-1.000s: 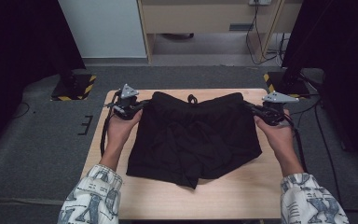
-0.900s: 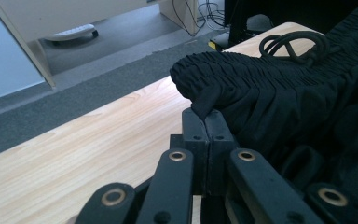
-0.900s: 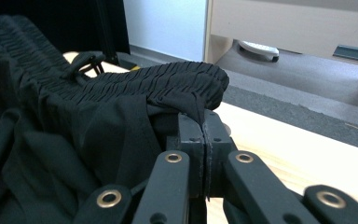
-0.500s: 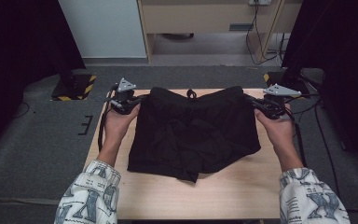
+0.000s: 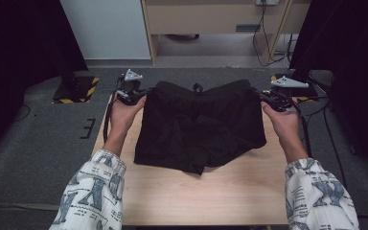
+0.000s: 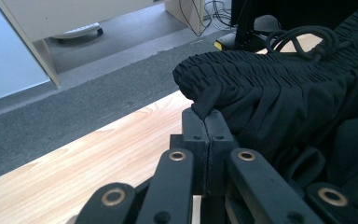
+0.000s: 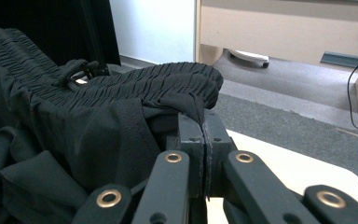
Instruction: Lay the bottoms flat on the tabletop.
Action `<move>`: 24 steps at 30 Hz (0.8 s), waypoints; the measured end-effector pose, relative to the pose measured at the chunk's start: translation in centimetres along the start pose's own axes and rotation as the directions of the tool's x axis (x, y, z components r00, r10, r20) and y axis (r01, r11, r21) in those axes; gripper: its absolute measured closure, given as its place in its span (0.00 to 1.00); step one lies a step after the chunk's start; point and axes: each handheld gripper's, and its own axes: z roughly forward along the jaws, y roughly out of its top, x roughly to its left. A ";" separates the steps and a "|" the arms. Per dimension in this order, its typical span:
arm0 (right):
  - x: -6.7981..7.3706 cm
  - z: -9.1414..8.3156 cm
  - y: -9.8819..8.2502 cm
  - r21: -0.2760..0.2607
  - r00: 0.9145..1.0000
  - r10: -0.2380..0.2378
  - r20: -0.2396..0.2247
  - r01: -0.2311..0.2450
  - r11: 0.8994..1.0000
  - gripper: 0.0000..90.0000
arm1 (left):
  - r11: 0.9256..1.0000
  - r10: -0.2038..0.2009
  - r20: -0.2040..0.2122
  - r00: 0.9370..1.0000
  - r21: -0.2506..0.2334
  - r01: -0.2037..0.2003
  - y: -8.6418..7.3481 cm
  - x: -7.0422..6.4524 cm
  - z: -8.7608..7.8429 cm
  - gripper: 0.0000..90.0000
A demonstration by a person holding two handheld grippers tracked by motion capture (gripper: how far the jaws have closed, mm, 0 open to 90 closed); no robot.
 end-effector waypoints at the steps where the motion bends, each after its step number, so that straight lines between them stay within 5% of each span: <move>1: 0.0 0.0 0.0 0.000 1.000 0.000 0.000 0.000 1.000 0.99 | 1.000 0.000 -0.001 1.000 0.001 0.000 0.1 0.2 0.3 0.98; 9: -1.7 2.8 -0.7 0.047 1.000 0.028 0.004 -0.028 0.998 0.99 | 0.998 -0.023 0.000 1.000 0.063 0.023 -0.1 1.5 3.9 0.98; 21: -4.6 6.5 -1.0 0.085 0.995 0.095 0.026 -0.097 0.992 0.99 | 0.996 -0.044 0.009 0.999 0.080 0.043 1.4 2.7 7.8 0.98; 23: -5.0 7.2 -1.0 0.090 0.995 0.095 0.036 -0.097 0.991 0.95 | 0.996 -0.049 -0.006 0.999 0.071 0.050 1.1 3.0 8.8 0.94; 24: -5.6 8.1 -1.3 0.072 0.988 0.122 0.098 -0.129 0.989 0.67 | 0.992 -0.043 -0.057 0.997 0.116 0.049 0.6 3.3 10.3 0.81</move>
